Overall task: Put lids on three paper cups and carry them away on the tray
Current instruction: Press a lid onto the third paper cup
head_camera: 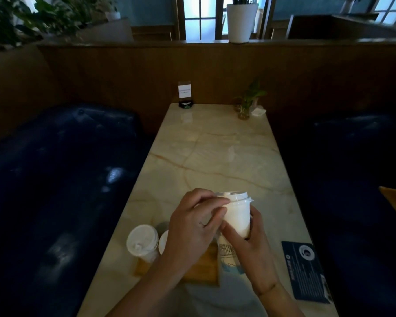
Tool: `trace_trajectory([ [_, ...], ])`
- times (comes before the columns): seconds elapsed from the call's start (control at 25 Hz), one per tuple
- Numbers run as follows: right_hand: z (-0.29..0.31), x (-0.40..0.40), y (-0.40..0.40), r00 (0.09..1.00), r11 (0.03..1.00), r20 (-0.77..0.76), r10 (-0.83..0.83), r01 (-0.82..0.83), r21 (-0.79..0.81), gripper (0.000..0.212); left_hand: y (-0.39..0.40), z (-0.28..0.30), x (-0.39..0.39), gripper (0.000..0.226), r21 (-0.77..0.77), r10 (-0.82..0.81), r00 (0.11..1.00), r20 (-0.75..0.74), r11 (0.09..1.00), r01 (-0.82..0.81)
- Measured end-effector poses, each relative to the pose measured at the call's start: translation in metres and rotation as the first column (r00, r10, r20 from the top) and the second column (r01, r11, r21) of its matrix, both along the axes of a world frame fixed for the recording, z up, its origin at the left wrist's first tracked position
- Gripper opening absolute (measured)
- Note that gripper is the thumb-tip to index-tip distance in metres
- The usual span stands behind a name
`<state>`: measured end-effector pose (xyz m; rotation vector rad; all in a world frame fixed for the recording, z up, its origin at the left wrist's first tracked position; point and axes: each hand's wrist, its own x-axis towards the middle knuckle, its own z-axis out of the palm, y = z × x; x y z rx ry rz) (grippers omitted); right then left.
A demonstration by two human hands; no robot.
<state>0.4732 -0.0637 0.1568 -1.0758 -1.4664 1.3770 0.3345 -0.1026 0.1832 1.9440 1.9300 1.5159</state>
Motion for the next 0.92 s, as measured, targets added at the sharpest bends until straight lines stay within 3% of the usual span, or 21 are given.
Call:
trace_trajectory([
  [0.4,-0.008,0.010,-0.009,0.987,0.994,0.134,-0.091,0.082,0.066,0.065,-0.010,0.003,0.006,0.017,-0.099,-0.064,0.998,-0.005,0.993,0.063],
  [0.56,-0.005,0.010,-0.008,0.997,0.998,0.063,-0.052,0.051,0.024,0.059,-0.010,0.010,0.004,0.015,-0.043,-0.089,0.996,-0.006,0.995,0.089],
  [0.92,0.004,0.013,0.009,0.995,0.999,-0.097,-0.006,0.001,-0.051,0.064,0.005,0.019,-0.003,0.015,0.014,-0.107,0.994,0.011,0.994,0.107],
])
